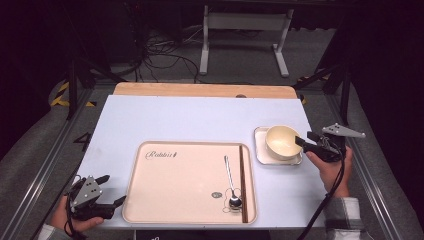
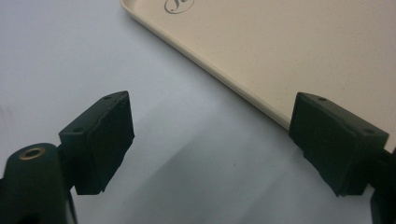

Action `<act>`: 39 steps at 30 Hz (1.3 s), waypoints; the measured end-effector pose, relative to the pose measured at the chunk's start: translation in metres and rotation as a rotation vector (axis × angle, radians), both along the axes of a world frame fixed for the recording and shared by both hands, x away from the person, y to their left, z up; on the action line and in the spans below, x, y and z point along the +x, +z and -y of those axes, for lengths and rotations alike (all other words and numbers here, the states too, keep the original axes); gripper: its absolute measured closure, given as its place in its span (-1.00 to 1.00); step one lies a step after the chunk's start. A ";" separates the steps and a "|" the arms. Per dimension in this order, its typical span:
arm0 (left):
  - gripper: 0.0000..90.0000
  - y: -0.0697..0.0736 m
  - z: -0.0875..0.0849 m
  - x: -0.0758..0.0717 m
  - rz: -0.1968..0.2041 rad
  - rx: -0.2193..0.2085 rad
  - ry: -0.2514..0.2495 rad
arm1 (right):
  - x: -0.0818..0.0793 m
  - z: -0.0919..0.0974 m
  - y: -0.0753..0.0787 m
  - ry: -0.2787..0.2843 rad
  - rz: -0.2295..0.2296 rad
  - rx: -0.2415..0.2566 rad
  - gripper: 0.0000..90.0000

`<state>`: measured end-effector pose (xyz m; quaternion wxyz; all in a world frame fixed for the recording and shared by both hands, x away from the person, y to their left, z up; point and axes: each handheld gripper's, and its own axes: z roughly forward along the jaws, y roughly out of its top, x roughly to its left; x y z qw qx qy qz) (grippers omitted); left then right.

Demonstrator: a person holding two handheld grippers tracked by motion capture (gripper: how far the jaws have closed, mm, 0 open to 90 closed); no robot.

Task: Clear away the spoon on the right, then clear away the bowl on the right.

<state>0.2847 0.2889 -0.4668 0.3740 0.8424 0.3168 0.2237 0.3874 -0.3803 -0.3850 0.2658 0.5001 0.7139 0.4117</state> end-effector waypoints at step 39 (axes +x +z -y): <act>-0.67 0.000 0.003 0.002 0.000 0.006 -0.001 | 0.052 0.007 -0.044 -0.074 -0.302 0.197 0.71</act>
